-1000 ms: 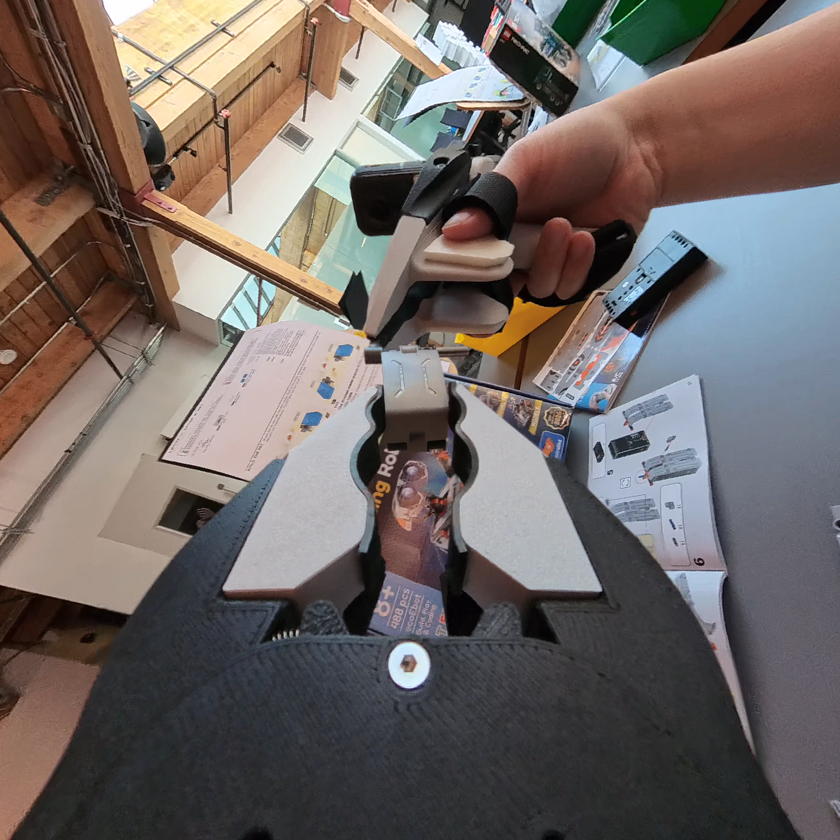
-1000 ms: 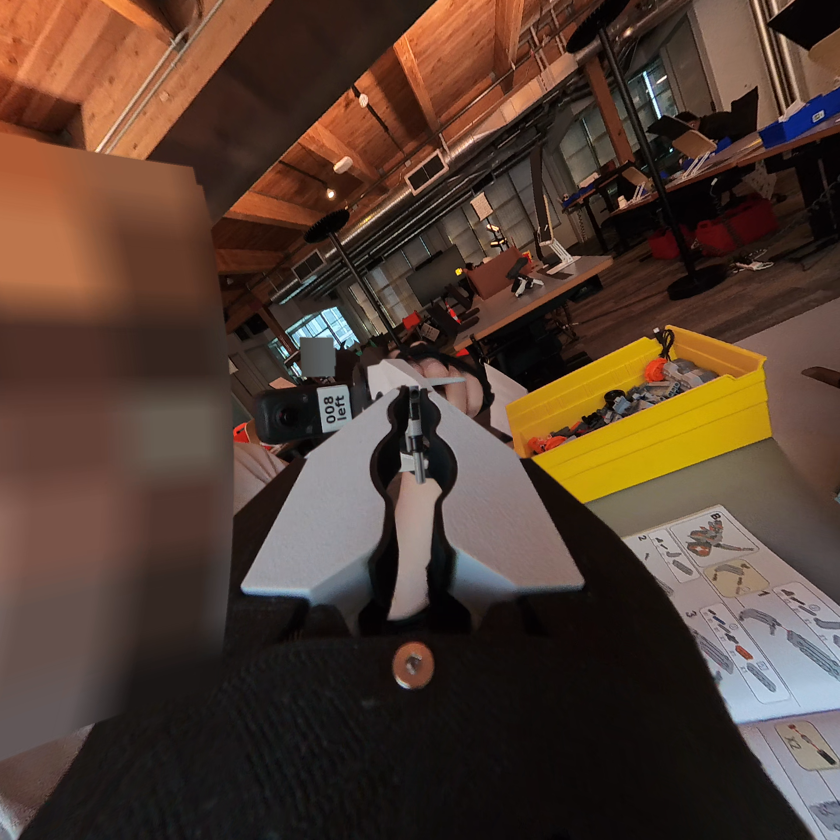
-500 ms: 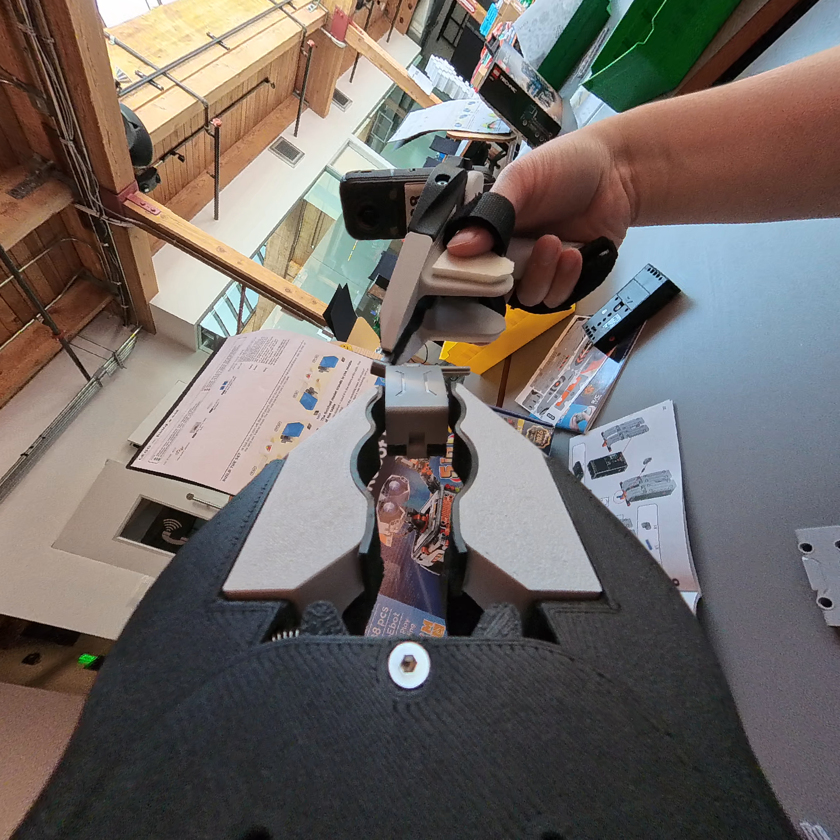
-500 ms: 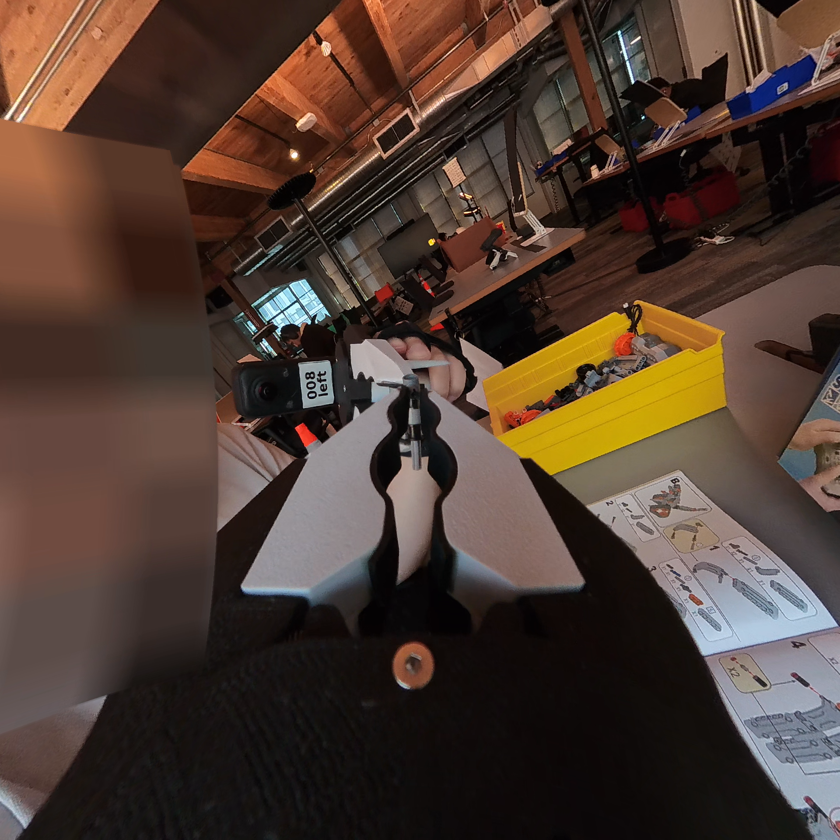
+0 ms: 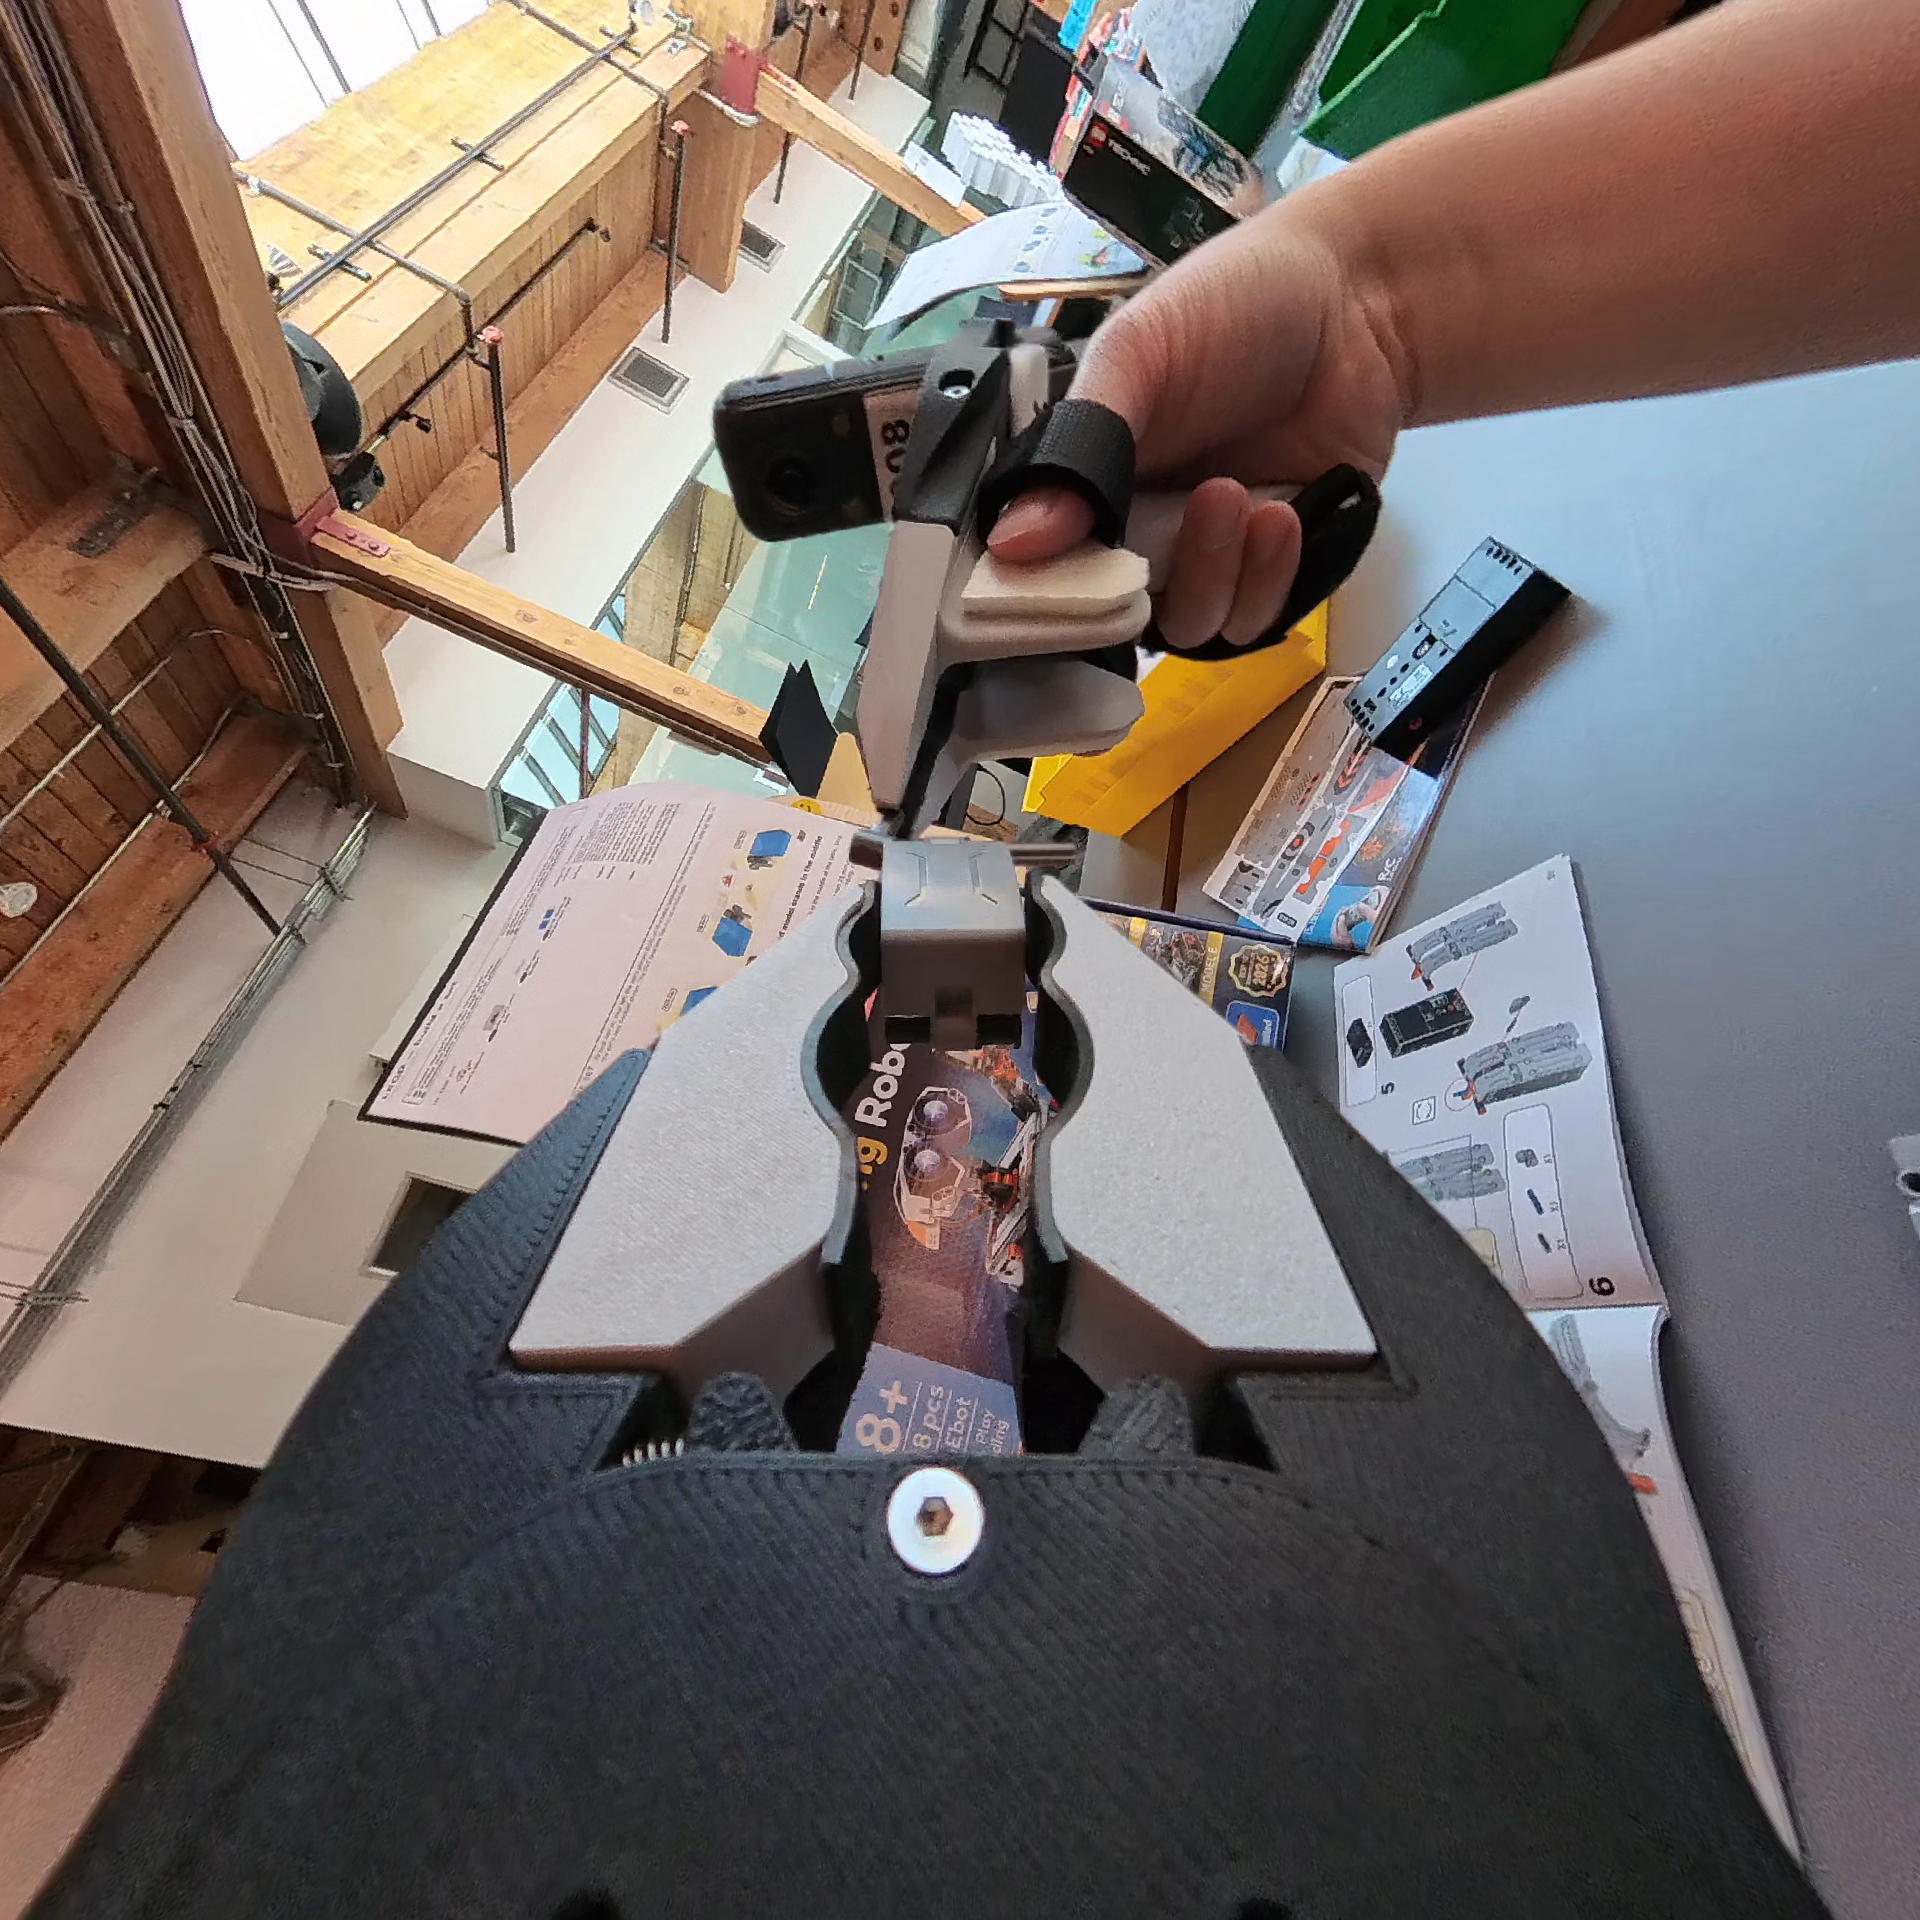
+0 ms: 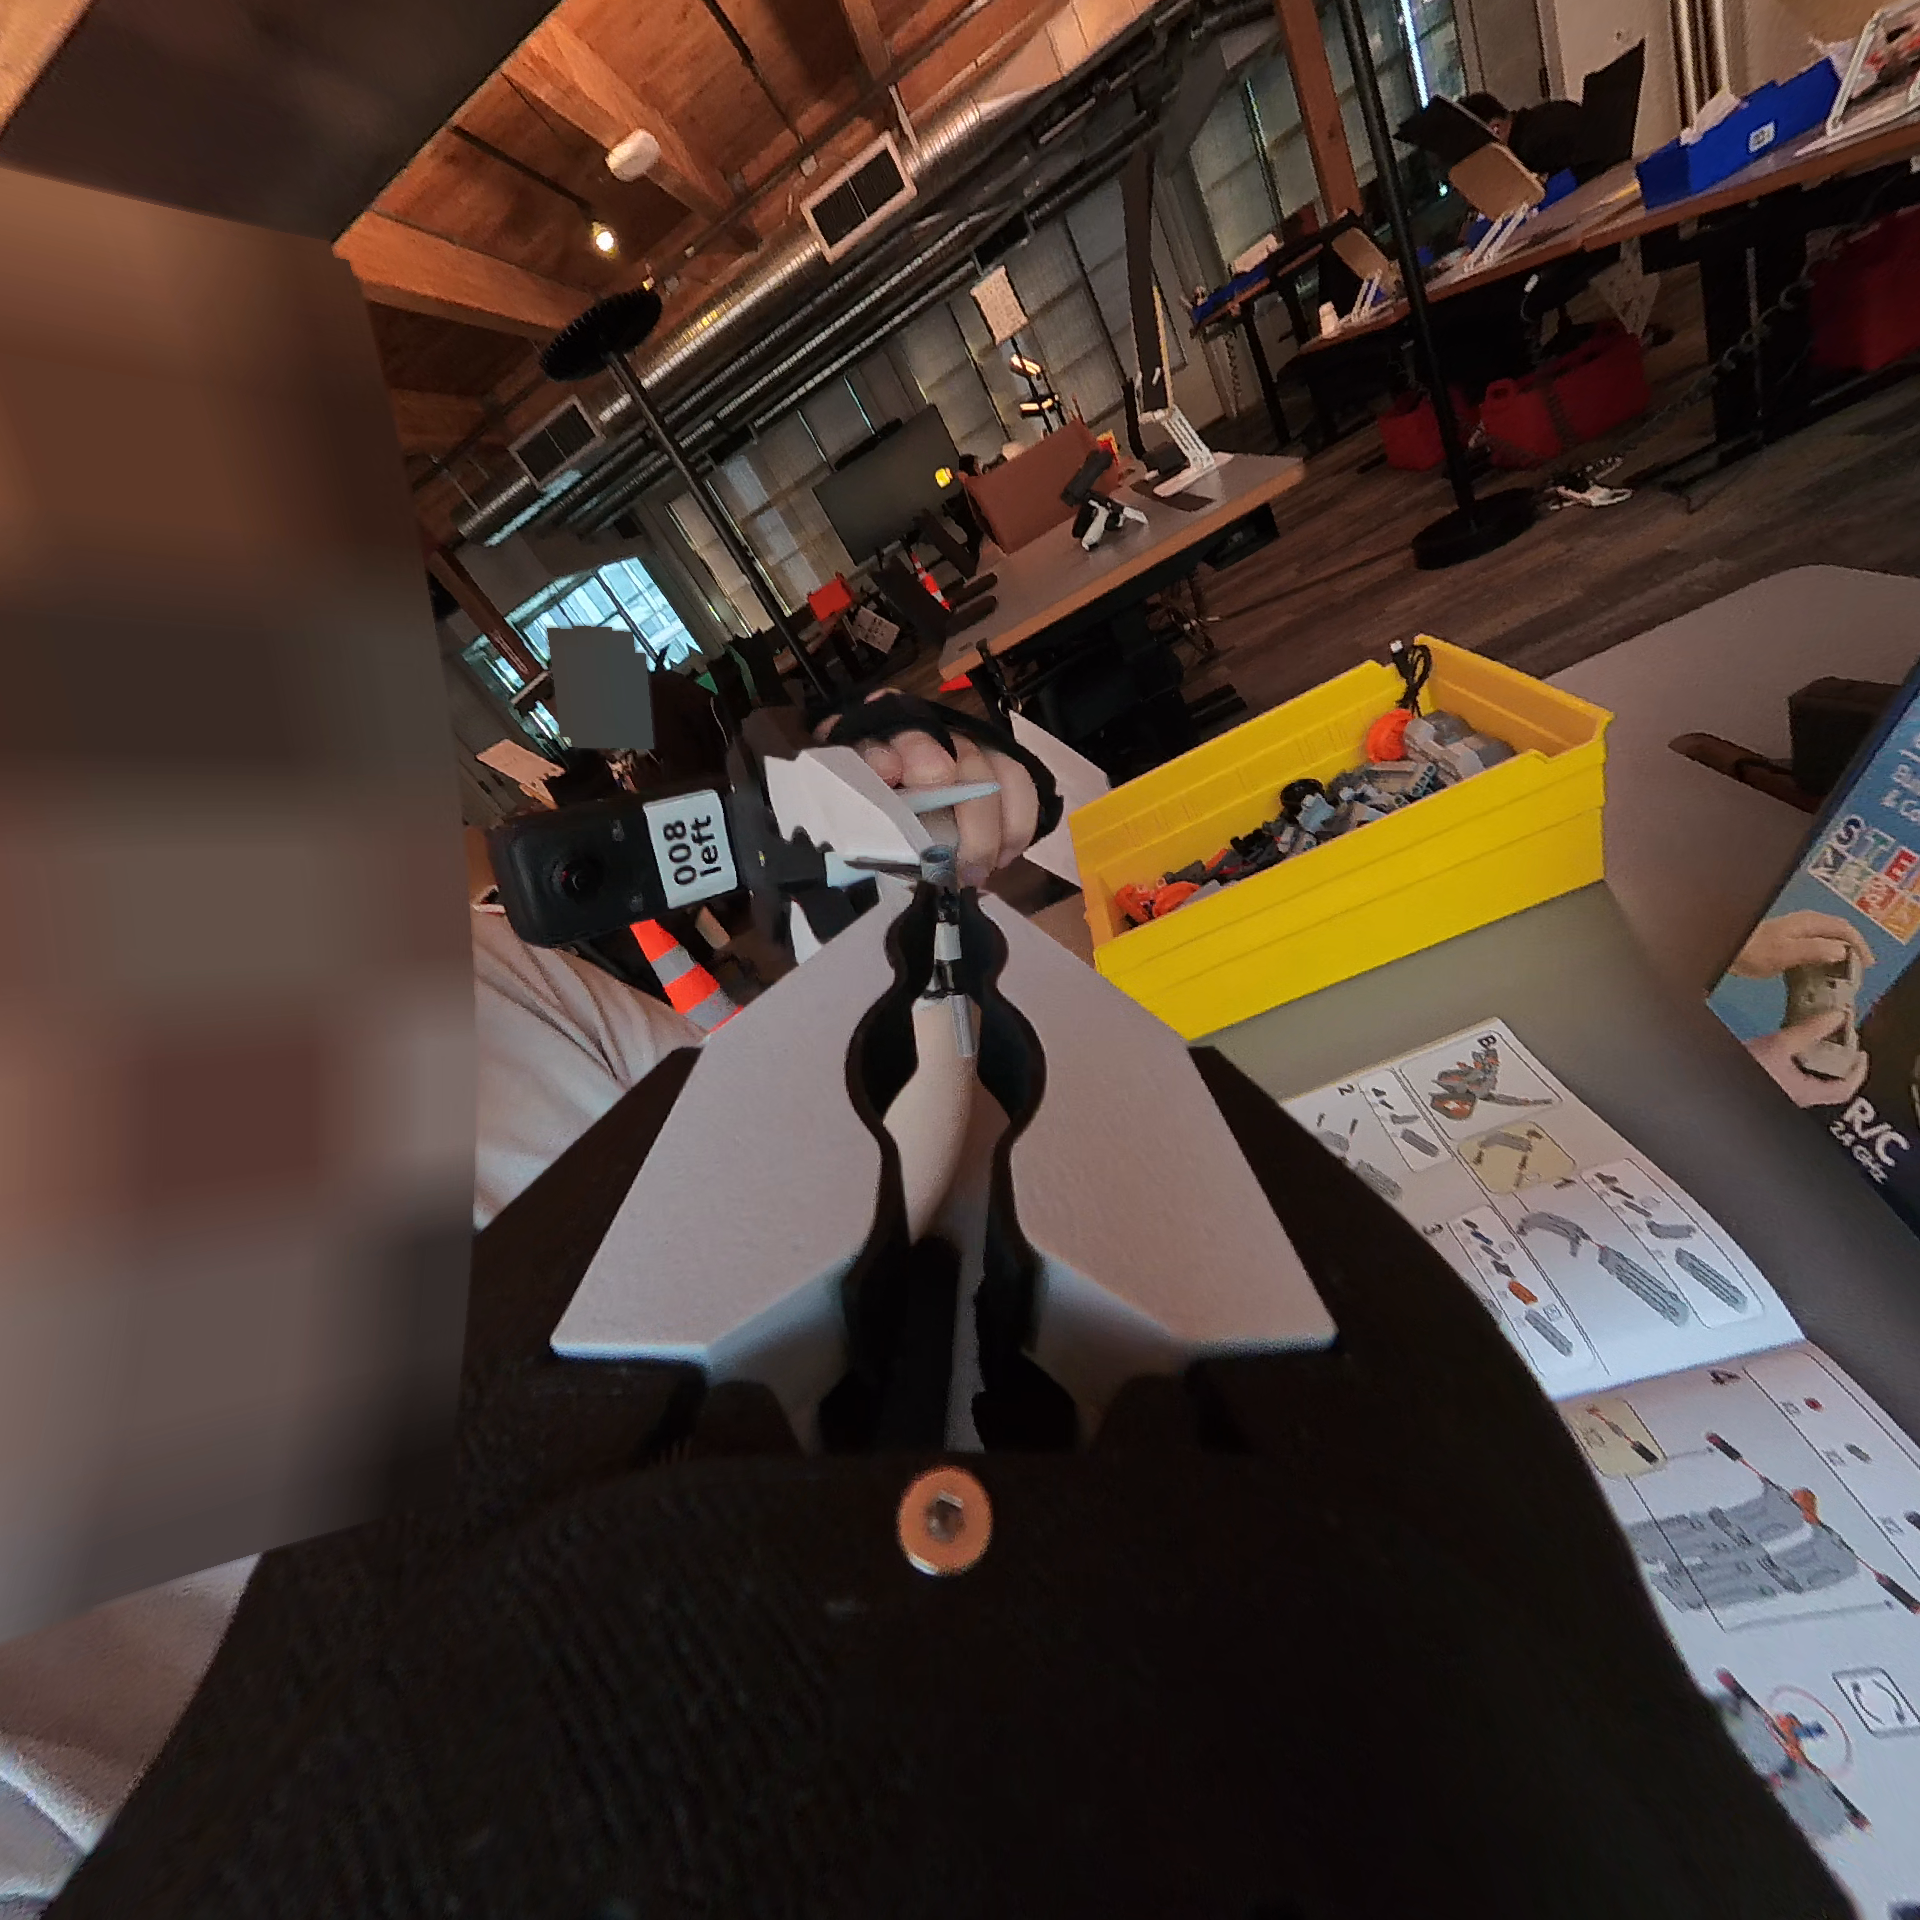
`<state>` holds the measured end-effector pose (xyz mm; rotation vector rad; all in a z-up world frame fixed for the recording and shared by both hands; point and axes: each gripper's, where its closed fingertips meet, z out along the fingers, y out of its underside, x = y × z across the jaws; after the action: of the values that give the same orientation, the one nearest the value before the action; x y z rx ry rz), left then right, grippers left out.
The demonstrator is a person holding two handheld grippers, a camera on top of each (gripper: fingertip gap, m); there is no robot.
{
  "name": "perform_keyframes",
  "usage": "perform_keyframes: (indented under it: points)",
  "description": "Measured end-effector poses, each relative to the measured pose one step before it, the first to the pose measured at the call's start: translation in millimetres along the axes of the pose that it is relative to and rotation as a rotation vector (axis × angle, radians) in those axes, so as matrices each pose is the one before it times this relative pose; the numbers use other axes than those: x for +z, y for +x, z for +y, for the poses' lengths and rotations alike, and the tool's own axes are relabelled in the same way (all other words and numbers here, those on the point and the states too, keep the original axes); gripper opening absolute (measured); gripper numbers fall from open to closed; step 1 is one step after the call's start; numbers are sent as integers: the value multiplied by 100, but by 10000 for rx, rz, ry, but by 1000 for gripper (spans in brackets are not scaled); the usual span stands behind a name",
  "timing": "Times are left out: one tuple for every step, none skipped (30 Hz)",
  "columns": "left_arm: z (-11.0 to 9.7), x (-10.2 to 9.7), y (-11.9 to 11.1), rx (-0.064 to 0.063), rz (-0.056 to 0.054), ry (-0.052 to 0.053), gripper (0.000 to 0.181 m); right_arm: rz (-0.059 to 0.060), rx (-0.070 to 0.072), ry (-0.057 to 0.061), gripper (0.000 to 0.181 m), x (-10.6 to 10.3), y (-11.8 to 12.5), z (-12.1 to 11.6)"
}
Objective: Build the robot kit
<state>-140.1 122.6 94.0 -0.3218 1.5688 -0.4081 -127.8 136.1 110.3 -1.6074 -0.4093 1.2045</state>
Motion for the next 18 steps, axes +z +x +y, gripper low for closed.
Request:
perform_keyframes:
  points:
    - [17, 86, 214, 189, 54, -69, 25, 86, -53, -176, 2, -137, 43, 241]
    - [10, 116, 202, 196, 42, -71, 25, 44, -9, -165, 2, -171, 9, 227]
    - [-35, 112, 222, 201, 57, -50, 25, 8, 13, -150, 2, -176, -13, 217]
    - [-50, 116, 237, 210, 65, -48, 25, 1, -24, -93, 2, -176, -10, 135]
    - [-21, 122, 204, 217, 42, -71, 25, 22, -48, -90, 2, -148, 18, 130]
    - [-11, 100, 191, 175, 52, -83, 25, 58, -27, -153, 3, -112, 70, 252]
    - [4, 88, 262, 62, 127, -87, 25, 57, -57, -182, 3, -96, 92, 290]
    - [-9, 72, 205, -2, 118, -72, 25, 25, -104, -110, 3, -87, 48, 199]
    - [-67, 74, 151, 12, 78, -28, 25, 13, -51, -87, 3, -73, 66, 150]
    - [-36, 62, 88, 25, 35, -19, 25, 12, -37, -28, 3, -49, 59, 56]
    - [-1, 71, 61, 16, 25, -33, 25, 42, -66, -16, 3, -34, 93, 42]
    - [34, 72, 100, 0, 50, -45, 25, 62, -95, -37, 3, -17, 112, 60]
    - [54, 72, 94, -15, 52, -42, 25, 70, -125, -30, 3, -30, 97, 64]
    - [30, 52, 70, -13, 41, -27, 26, 40, -146, -57, 3, -20, 38, 100]
    - [6, 49, 41, -13, 20, -3, 26, -9, -124, -48, 3, -19, -38, 73]
    - [-19, 22, 6, -17, 2, 4, 26, -108, -89, -10, 3, 14, -190, 24]
    - [-23, 33, 20, -15, 14, 7, 26, -121, -31, 25, 4, 50, -212, -42]
    - [-20, 38, 52, -5, 28, 10, 26, -73, -11, 28, 4, 61, -126, -52]
